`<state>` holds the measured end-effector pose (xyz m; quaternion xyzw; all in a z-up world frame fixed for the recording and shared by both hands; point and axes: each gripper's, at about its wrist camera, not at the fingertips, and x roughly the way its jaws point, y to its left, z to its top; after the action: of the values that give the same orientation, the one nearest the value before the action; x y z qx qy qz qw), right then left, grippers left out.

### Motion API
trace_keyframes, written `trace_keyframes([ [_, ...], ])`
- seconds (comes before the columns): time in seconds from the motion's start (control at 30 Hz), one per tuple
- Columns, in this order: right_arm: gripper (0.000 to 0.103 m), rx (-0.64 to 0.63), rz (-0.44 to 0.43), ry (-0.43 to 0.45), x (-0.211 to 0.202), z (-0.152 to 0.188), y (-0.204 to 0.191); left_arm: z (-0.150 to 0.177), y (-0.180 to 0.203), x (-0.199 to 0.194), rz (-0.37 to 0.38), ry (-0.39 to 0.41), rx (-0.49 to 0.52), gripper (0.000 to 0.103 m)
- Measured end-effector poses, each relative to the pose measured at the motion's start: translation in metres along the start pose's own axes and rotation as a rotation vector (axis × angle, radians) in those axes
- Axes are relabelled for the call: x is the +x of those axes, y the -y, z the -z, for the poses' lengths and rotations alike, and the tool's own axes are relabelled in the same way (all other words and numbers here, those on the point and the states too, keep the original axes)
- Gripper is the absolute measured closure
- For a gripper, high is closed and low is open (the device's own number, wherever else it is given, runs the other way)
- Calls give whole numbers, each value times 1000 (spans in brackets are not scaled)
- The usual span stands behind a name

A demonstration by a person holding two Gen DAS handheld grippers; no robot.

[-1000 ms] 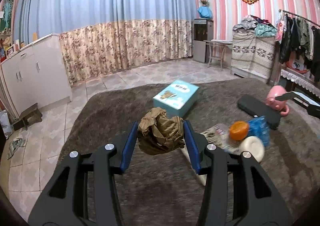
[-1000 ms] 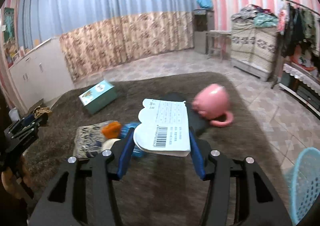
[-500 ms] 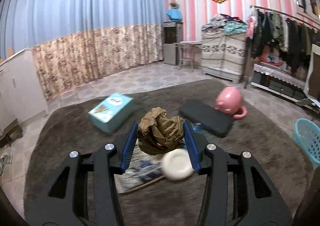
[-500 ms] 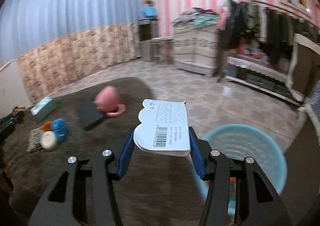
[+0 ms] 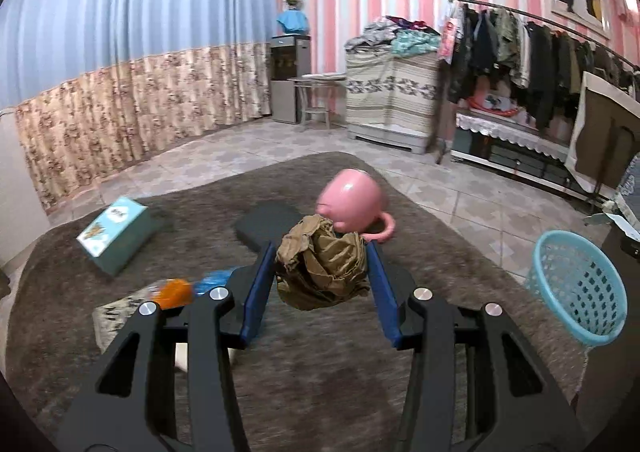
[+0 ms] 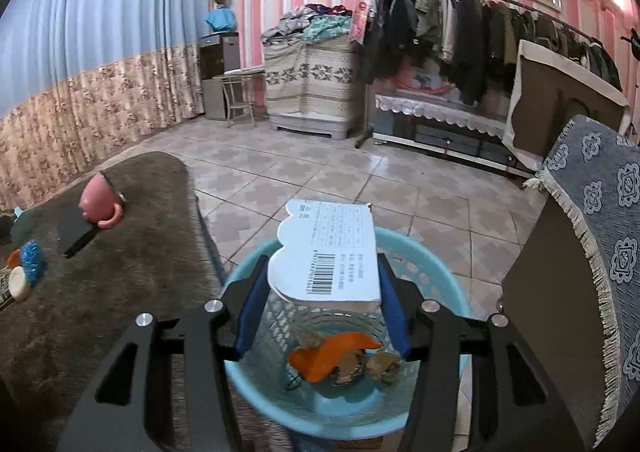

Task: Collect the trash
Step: 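Carry the paper bag and receipt over the basket and open the left tool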

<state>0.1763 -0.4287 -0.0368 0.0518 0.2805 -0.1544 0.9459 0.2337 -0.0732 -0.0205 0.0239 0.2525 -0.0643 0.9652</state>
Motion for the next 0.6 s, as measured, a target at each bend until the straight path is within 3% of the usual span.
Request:
trace_keyframes([
  [0.6, 51, 81, -2, 0, 6, 10, 41, 1, 80, 6, 77, -8, 91, 58],
])
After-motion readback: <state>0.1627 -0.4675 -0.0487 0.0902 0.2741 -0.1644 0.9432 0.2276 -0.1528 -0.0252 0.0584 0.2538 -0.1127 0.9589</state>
